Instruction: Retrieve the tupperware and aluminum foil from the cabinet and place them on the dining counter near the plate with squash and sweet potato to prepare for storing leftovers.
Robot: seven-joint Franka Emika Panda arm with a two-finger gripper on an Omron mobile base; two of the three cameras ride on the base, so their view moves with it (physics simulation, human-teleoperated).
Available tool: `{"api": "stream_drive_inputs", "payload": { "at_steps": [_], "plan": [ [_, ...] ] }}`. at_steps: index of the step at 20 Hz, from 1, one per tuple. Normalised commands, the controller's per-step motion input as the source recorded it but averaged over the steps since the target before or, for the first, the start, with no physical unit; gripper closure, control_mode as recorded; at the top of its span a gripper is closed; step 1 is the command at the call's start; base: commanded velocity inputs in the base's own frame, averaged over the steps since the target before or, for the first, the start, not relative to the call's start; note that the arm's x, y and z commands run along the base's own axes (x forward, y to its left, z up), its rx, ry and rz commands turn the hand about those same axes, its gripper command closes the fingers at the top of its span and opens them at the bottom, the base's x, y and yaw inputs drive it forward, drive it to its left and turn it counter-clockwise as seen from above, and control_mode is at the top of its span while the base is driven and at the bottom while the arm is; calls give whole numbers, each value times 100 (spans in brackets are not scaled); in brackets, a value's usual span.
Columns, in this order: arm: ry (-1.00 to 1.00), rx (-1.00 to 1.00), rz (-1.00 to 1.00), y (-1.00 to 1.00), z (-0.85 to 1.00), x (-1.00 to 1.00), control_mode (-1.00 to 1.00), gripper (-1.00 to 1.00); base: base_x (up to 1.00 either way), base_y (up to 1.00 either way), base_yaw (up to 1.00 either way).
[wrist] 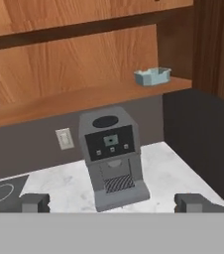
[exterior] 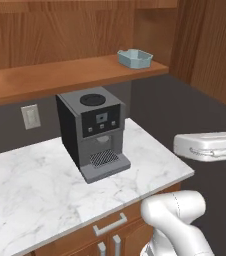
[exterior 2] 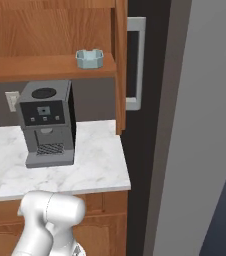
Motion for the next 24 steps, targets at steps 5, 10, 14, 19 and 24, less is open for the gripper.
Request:
{"api": "stream_drive_inputs", "payload": {
  "at_steps": [5, 10, 14, 19, 24],
  "plan": [
    [12, -4, 9, 0, 51, 51, -100, -100, 0, 0, 0],
    [1, -13, 4, 0, 17, 39, -100, -100, 0, 0, 0],
    [0, -11, 0, 0, 0, 62, -100, -100, 0, 0, 0],
    [0, -10, 0, -6, 0, 70, -100, -100, 0, 0, 0],
    [0, -3, 0, -12, 0, 75, -100, -100, 0, 0, 0]
  ]
}}
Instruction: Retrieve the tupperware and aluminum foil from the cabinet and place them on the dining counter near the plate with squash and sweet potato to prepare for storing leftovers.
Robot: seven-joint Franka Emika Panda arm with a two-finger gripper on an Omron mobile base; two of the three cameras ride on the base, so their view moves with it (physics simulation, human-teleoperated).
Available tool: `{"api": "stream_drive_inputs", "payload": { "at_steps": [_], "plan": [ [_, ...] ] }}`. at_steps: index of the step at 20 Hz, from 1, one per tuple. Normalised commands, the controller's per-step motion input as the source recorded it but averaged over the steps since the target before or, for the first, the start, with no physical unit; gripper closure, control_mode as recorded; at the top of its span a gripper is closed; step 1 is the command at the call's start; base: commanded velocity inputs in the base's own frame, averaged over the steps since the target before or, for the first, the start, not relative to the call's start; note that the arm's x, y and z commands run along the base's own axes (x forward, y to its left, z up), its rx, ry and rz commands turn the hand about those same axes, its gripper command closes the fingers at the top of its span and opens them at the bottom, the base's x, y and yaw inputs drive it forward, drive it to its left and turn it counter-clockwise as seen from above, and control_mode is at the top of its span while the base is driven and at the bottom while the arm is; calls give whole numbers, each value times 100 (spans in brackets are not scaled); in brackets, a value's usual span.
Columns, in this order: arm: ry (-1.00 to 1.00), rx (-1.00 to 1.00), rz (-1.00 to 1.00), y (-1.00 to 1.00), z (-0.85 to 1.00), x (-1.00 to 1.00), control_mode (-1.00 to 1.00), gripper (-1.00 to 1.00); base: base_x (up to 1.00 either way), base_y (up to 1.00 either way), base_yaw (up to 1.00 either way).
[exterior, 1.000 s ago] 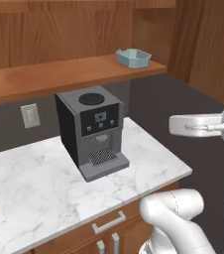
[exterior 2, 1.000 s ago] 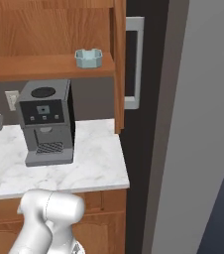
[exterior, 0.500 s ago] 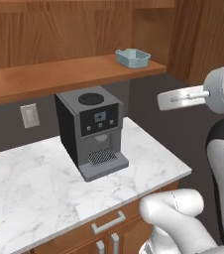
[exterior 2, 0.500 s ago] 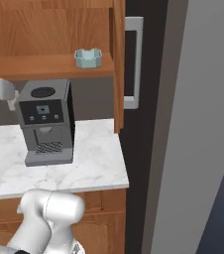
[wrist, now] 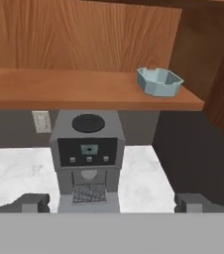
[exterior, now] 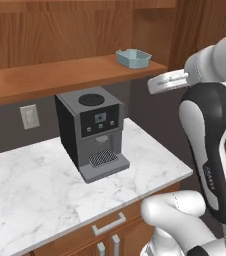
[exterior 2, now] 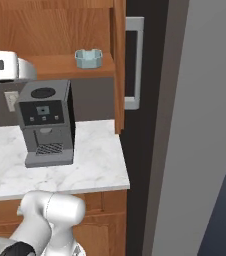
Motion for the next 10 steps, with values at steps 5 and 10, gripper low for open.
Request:
{"api": "stream_drive_inputs", "payload": {
  "at_steps": [5, 10],
  "plan": [
    [-7, -1, 0, -9, 0, 74, -100, -100, 0, 0, 0],
    [-9, -4, 0, -6, 0, 79, -100, -100, 0, 0, 0]
  ]
}}
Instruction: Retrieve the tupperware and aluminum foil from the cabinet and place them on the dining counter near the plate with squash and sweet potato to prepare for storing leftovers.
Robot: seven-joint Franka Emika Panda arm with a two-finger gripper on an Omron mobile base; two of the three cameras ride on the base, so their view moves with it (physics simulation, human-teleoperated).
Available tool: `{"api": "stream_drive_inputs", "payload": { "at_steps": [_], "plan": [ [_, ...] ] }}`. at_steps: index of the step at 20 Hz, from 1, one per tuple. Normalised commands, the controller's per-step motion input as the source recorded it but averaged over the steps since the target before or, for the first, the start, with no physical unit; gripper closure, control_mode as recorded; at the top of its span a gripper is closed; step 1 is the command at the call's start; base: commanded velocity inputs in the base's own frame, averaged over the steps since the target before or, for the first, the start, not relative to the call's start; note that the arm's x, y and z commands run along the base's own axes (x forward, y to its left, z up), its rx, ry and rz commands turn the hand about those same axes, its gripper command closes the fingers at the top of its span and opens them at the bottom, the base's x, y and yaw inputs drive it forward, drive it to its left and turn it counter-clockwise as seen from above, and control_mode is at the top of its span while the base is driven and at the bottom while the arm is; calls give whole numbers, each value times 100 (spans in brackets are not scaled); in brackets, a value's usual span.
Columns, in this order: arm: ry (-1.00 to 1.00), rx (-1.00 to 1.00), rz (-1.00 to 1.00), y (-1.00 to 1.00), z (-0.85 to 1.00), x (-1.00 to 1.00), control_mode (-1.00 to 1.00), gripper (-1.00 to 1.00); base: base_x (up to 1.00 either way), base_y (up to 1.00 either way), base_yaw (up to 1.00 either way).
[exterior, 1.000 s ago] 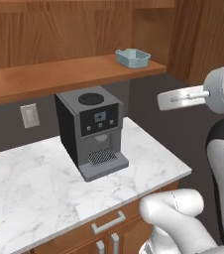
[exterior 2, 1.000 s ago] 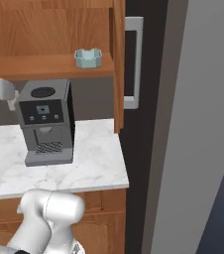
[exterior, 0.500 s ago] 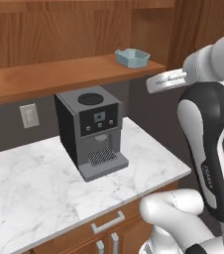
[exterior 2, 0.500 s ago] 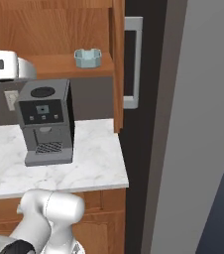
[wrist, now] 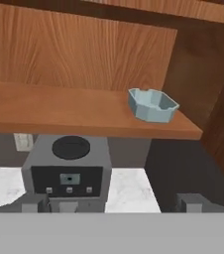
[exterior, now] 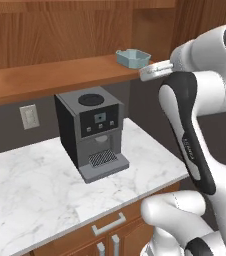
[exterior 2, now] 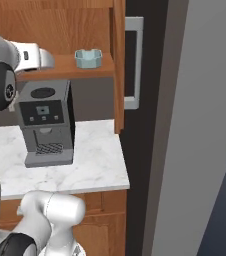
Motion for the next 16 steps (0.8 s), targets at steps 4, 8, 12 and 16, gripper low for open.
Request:
{"api": "stream_drive_inputs", "payload": {
  "at_steps": [4, 8, 12, 16],
  "plan": [
    [4, -3, 0, -16, 0, 84, -100, -100, 0, 0, 0],
    [13, 0, 0, -12, 0, 82, -100, -100, 0, 0, 0],
    [11, 0, 0, -8, 0, 81, -100, -100, 0, 0, 0],
    [2, 0, 0, 0, 0, 84, -100, -100, 0, 0, 0]
  ]
}}
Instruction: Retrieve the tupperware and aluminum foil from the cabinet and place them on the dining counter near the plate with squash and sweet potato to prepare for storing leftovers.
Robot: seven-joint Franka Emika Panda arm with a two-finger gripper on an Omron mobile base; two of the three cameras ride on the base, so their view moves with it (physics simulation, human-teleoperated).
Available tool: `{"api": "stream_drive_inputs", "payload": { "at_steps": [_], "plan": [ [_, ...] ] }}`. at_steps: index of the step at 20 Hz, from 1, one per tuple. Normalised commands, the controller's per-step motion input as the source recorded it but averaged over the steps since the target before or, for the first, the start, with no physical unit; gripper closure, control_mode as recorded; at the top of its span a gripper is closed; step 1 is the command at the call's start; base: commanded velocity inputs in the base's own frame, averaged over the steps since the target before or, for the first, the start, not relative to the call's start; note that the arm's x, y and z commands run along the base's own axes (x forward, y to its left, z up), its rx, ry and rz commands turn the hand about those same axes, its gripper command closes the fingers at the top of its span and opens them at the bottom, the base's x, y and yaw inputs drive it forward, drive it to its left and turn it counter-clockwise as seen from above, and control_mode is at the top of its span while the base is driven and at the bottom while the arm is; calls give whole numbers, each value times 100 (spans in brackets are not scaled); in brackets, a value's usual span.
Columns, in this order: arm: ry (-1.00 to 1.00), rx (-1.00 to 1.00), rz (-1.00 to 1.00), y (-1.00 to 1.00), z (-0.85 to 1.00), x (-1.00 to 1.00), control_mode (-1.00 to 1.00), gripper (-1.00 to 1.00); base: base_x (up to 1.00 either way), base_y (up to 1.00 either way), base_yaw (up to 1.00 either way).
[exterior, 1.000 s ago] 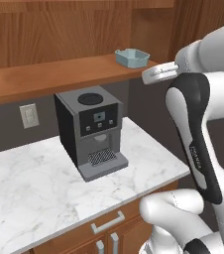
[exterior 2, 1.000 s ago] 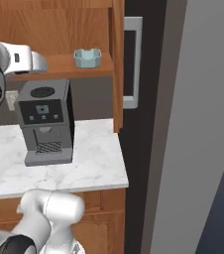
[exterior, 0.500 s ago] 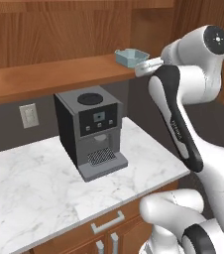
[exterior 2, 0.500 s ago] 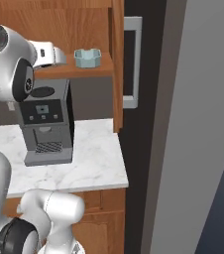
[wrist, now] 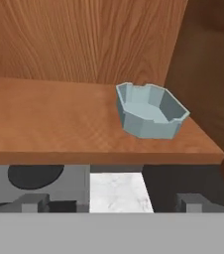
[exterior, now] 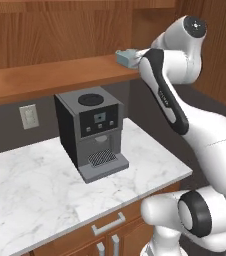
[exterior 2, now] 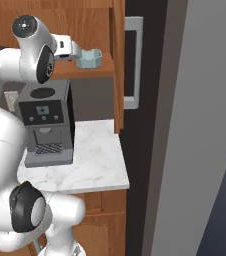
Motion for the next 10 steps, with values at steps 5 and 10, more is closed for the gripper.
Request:
{"api": "stream_drive_inputs", "payload": {
  "at_steps": [5, 10],
  "plan": [
    [0, 0, 0, -1, -3, 83, -100, -100, 0, 0, 0],
    [0, 0, 0, 0, -5, 80, -100, -100, 0, 0, 0]
  ]
}}
